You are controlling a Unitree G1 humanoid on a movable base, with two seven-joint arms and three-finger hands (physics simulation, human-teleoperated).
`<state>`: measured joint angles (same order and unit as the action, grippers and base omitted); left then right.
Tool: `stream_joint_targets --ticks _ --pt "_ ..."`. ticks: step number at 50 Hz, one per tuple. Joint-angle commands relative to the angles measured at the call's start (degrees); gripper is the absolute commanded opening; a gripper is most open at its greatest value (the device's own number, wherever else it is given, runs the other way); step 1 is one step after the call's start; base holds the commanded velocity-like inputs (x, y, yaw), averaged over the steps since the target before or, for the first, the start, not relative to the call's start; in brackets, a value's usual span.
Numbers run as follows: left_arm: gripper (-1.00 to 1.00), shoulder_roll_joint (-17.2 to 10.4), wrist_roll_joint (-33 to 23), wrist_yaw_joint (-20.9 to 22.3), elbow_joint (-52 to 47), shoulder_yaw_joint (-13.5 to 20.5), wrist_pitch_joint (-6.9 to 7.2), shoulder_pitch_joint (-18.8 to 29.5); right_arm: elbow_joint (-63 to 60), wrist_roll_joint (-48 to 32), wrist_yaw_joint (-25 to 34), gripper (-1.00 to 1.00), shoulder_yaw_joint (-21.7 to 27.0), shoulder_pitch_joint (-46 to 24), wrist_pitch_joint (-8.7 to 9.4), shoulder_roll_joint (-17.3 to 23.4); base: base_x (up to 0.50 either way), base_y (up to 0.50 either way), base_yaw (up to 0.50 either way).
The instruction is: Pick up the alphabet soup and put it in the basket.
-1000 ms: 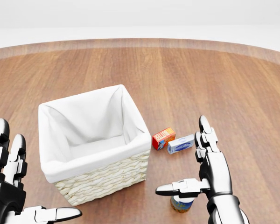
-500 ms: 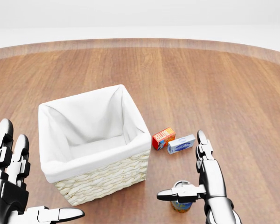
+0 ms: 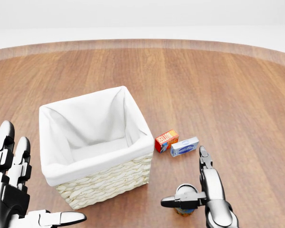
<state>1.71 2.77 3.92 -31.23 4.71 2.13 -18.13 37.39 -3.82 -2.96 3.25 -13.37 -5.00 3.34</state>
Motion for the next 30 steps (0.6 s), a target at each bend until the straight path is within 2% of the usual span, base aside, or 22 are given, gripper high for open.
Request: stream_joint_targets --ticks 1,19,30 --pt "1.00 -0.2 -0.2 0.2 0.9 -0.4 0.19 0.4 13.4 -0.4 -1.2 1.00 -0.1 -3.6 0.00 0.3 0.00 0.00 0.00" --pt "1.00 -0.4 -0.4 0.2 1.1 -0.7 0.36 0.6 15.1 -0.1 -1.2 1.00 0.0 -3.8 0.00 0.5 0.00 0.00 0.00" --pt "1.00 -0.3 -0.6 0.3 0.4 -1.0 0.06 -0.1 32.3 -2.0 -3.7 1.00 0.0 -12.2 0.00 0.1 0.00 0.00 0.00"
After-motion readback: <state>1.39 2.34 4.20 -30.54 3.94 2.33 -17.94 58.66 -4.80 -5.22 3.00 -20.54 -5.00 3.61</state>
